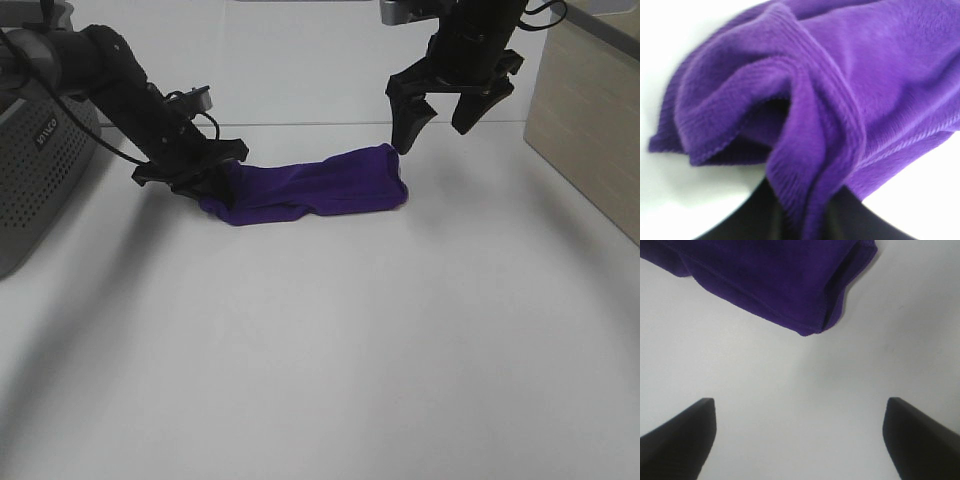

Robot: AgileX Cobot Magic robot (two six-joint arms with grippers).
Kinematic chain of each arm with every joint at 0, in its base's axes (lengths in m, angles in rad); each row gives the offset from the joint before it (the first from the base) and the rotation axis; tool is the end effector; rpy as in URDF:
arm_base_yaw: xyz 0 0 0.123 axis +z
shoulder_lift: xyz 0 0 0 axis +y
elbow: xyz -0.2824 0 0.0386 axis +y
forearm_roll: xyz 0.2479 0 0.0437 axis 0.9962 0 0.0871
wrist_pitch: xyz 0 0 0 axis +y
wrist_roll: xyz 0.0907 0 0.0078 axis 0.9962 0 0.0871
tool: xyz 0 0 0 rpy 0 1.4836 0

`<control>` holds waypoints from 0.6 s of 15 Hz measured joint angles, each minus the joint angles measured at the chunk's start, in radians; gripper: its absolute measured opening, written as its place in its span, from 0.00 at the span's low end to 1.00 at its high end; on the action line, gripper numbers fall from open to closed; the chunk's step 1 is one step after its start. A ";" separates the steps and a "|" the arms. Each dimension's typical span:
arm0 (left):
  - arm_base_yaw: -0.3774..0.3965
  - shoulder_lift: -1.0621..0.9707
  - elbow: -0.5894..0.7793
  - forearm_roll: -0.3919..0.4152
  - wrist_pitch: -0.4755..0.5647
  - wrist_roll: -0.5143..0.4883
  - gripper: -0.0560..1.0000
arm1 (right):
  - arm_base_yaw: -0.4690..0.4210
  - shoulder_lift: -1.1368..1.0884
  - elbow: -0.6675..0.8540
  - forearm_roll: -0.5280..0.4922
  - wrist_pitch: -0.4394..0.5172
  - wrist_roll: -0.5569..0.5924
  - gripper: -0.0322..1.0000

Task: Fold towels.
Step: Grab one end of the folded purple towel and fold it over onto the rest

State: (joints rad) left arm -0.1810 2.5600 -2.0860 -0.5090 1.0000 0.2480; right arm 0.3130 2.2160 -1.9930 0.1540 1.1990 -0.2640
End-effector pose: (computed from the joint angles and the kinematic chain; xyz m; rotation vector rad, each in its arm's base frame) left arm 0.5027 -0.1300 0.0911 0.2720 2.8626 -0.6528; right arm 0.4464 0.1581 0.2257 -0.7710 2.7969 0.2265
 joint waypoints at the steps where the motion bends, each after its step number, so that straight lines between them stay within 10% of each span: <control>1: 0.000 0.008 -0.032 0.038 0.032 0.000 0.08 | 0.000 0.000 0.000 0.000 0.007 0.000 0.88; 5: 0.000 0.018 -0.264 0.207 0.200 -0.011 0.08 | 0.000 -0.003 0.000 0.000 0.016 0.000 0.88; 9: -0.017 0.018 -0.423 0.156 0.206 -0.012 0.08 | 0.000 -0.050 0.000 0.001 0.017 0.000 0.88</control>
State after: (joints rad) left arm -0.1980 2.5780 -2.5090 -0.3530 1.2060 0.2360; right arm 0.3130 2.1660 -1.9930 0.1550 1.2160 -0.2640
